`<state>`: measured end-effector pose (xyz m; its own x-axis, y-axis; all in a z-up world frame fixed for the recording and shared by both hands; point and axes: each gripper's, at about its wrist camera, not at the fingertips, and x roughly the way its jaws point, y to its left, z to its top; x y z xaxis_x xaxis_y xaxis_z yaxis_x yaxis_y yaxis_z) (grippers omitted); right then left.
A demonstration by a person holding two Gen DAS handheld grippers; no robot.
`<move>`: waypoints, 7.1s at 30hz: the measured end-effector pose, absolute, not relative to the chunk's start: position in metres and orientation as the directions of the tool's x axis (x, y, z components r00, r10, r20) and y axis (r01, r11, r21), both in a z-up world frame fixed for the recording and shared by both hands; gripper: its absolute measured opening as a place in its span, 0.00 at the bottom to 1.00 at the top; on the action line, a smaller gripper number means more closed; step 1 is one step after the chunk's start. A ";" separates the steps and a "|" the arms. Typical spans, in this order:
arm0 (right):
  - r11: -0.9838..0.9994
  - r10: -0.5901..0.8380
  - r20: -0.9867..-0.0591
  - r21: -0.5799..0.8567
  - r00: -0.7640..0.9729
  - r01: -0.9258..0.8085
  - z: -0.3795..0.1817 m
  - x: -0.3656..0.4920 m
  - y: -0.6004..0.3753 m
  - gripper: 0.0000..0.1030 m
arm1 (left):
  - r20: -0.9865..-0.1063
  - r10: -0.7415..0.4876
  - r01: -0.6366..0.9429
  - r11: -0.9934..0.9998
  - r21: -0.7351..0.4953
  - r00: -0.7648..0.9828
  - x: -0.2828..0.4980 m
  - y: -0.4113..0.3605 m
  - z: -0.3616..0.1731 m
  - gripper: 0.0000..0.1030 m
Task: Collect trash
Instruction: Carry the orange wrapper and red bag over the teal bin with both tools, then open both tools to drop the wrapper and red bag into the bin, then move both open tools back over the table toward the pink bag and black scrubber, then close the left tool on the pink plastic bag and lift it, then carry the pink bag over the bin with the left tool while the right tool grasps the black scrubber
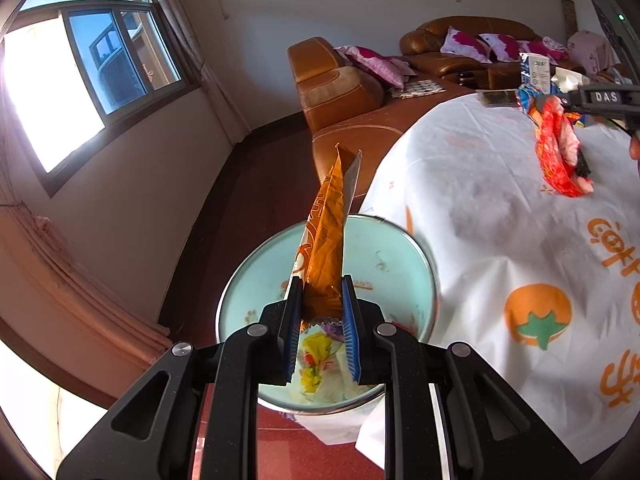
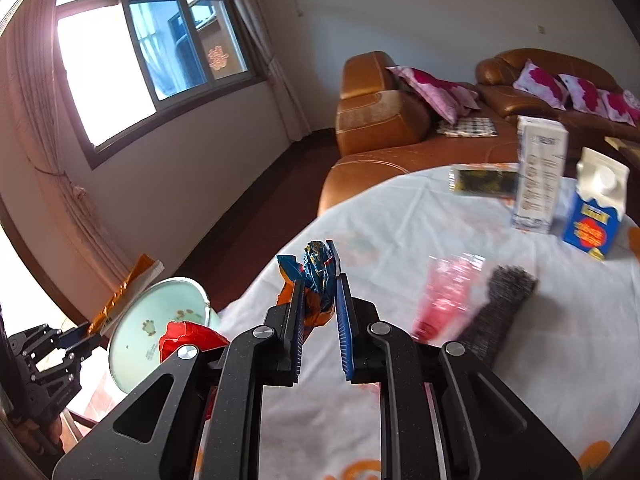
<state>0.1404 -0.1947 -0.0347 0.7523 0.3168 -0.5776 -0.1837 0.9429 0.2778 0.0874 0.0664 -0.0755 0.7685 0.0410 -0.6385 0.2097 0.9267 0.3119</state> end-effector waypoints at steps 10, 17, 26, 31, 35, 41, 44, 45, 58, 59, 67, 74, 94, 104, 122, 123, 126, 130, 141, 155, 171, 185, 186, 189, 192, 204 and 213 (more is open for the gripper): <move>0.932 0.360 -0.569 0.249 0.739 -0.262 -0.032 0.169 -0.132 0.15 | -0.635 0.154 0.099 0.933 0.345 0.757 0.092 0.104 -0.077 0.18; 0.933 0.358 -0.580 0.195 0.731 -0.303 -0.040 0.181 -0.098 0.15 | -0.634 0.229 0.033 0.927 0.374 0.739 0.098 0.120 -0.080 0.18; 0.933 0.327 -0.584 0.072 0.743 -0.353 -0.050 0.179 -0.068 0.15 | -0.636 0.257 0.013 0.922 0.387 0.728 0.102 0.127 -0.082 0.18; 0.928 0.329 -0.583 0.053 0.743 -0.369 -0.051 0.180 -0.057 0.15 | -0.639 0.261 0.021 0.917 0.399 0.723 0.103 0.127 -0.085 0.18; 0.923 0.333 -0.584 0.042 0.740 -0.382 -0.051 0.180 -0.047 0.15 | -0.639 0.261 0.025 0.915 0.402 0.723 0.105 0.125 -0.085 0.18; 0.917 0.340 -0.587 0.034 0.735 -0.397 -0.053 0.181 -0.038 0.15 | -0.641 0.262 0.025 0.916 0.402 0.722 0.105 0.125 -0.085 0.18; 0.916 0.339 -0.588 0.028 0.734 -0.401 -0.053 0.181 -0.035 0.15 | -0.643 0.261 0.022 0.917 0.398 0.720 0.106 0.125 -0.086 0.18; 0.915 0.339 -0.589 0.027 0.734 -0.402 -0.054 0.181 -0.033 0.15 | -0.643 0.261 0.022 0.918 0.397 0.720 0.106 0.125 -0.086 0.18; 0.910 0.345 -0.597 0.025 0.724 -0.413 -0.057 0.180 -0.026 0.16 | -0.645 0.250 0.024 0.923 0.385 0.722 0.106 0.127 -0.086 0.18; 0.910 0.345 -0.598 0.025 0.723 -0.414 -0.057 0.180 -0.026 0.16 | -0.645 0.249 0.024 0.923 0.384 0.722 0.106 0.127 -0.086 0.18; 0.903 0.360 -0.605 0.034 0.710 -0.429 -0.059 0.180 -0.021 0.21 | -0.648 0.241 0.024 0.928 0.371 0.723 0.104 0.127 -0.086 0.22; 0.892 0.378 -0.633 0.053 0.676 -0.448 -0.067 0.182 -0.017 0.43 | -0.636 0.232 0.034 0.926 0.376 0.736 0.102 0.120 -0.086 0.49; 0.900 0.363 -0.639 0.051 0.678 -0.434 -0.069 0.179 -0.021 0.46 | -0.637 0.241 0.022 0.926 0.376 0.732 0.104 0.120 -0.088 0.50; 0.901 0.362 -0.638 0.053 0.679 -0.431 -0.069 0.178 -0.021 0.46 | -0.639 0.240 0.023 0.927 0.375 0.731 0.104 0.120 -0.089 0.50; 0.903 0.362 -0.634 0.055 0.684 -0.427 -0.071 0.175 -0.024 0.48 | -0.635 0.248 0.013 0.926 0.377 0.732 0.104 0.120 -0.089 0.54; 0.903 0.360 -0.632 0.052 0.686 -0.427 -0.070 0.174 -0.024 0.49 | -0.636 0.248 0.013 0.926 0.377 0.731 0.105 0.120 -0.089 0.54; 0.905 0.355 -0.627 0.045 0.694 -0.422 -0.066 0.170 -0.029 0.51 | -0.633 0.252 0.013 0.924 0.383 0.732 0.104 0.117 -0.089 0.59; 0.912 0.345 -0.626 0.048 0.700 -0.407 -0.063 0.165 -0.043 0.52 | -0.636 0.246 0.022 0.924 0.382 0.731 0.104 0.113 -0.088 0.59; 0.944 0.281 -0.619 0.040 0.733 -0.329 -0.052 0.139 -0.110 0.57 | -0.632 0.185 0.112 0.910 0.399 0.753 0.108 0.067 -0.085 0.65; 0.997 0.001 -0.647 0.060 0.763 0.050 -0.068 0.072 -0.305 0.63 | -0.651 -0.036 0.346 0.868 0.356 0.759 0.119 -0.079 -0.091 0.70; 0.954 -0.110 -0.662 0.140 0.741 0.266 -0.091 0.025 -0.407 0.70 | -0.717 -0.162 0.520 0.795 0.312 0.678 0.121 -0.214 -0.120 0.77; 0.958 -0.126 -0.652 0.116 0.748 0.262 -0.090 0.025 -0.398 0.71 | -0.759 -0.167 0.541 0.795 0.273 0.629 0.145 -0.195 -0.131 0.34; 0.959 -0.130 -0.655 0.107 0.745 0.262 -0.090 0.026 -0.397 0.71 | -0.764 -0.175 0.550 0.792 0.265 0.621 0.145 -0.195 -0.132 0.27; 0.960 -0.142 -0.657 0.090 0.740 0.263 -0.091 0.027 -0.395 0.71 | -0.767 -0.196 0.564 0.788 0.248 0.611 0.147 -0.194 -0.134 0.14; 0.960 -0.149 -0.658 0.082 0.738 0.267 -0.091 0.027 -0.394 0.71 | -0.752 -0.193 0.560 0.784 0.268 0.630 0.145 -0.190 -0.130 0.13; 0.989 -0.058 -0.684 0.062 0.728 0.136 -0.081 0.065 -0.358 0.71 | -0.686 -0.087 0.437 0.827 0.355 0.722 0.135 -0.091 -0.093 0.13; 0.987 0.078 -0.691 0.157 0.719 0.044 -0.080 0.110 -0.303 0.67 | -0.701 -0.023 0.350 0.878 0.326 0.712 0.128 -0.017 -0.094 0.13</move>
